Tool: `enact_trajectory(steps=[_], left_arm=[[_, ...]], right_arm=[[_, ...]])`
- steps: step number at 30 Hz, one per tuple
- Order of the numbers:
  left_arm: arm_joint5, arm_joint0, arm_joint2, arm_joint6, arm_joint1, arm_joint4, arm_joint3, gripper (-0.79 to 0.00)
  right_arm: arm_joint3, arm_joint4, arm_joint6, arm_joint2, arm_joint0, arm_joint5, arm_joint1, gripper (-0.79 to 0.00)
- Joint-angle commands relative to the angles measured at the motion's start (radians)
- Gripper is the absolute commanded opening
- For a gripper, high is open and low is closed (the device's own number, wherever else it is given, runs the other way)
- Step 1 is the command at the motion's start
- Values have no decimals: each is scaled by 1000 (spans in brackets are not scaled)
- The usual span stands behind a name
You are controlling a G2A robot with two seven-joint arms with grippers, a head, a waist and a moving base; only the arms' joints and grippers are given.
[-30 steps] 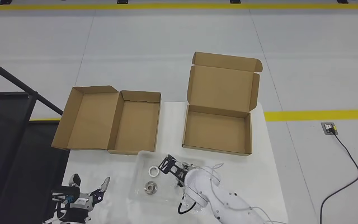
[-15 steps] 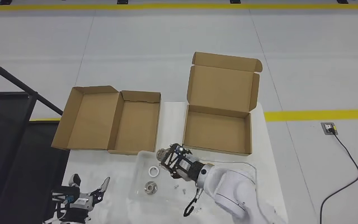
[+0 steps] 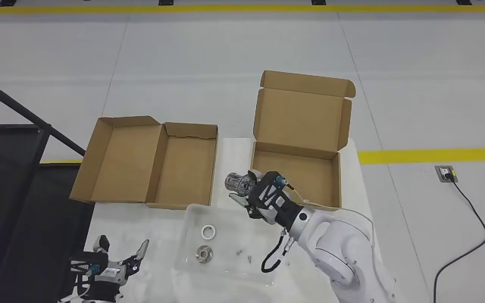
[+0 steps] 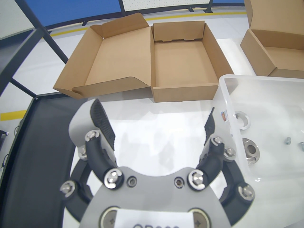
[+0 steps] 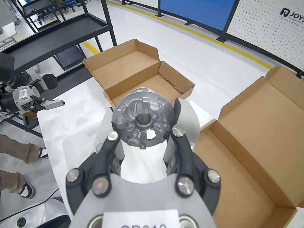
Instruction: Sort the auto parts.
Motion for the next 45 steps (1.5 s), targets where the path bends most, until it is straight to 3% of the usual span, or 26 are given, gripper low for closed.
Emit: enact_trajectory(steps=[1,10,19,26,36,45], left_arm=[[0,0,0,0,0,0,0,0],[0,0,0,0,0,0,0,0],[0,0,0,0,0,0,0,0],[0,0,0,0,0,0,0,0],[0,0,0,0,0,0,0,0],[0,0,0,0,0,0,0,0]], right_arm=[[0,0,0,0,0,0,0,-785],[105,74,-177,63,1,101,-4,-785],[288,3,42,15,209,191,-18,-785],[560,-59,197,-87,408,261,-49,-785],[834,-86,325,-208,565,284,-97,-785],[1017,-84,326,-285,635,286,-142,-785]])
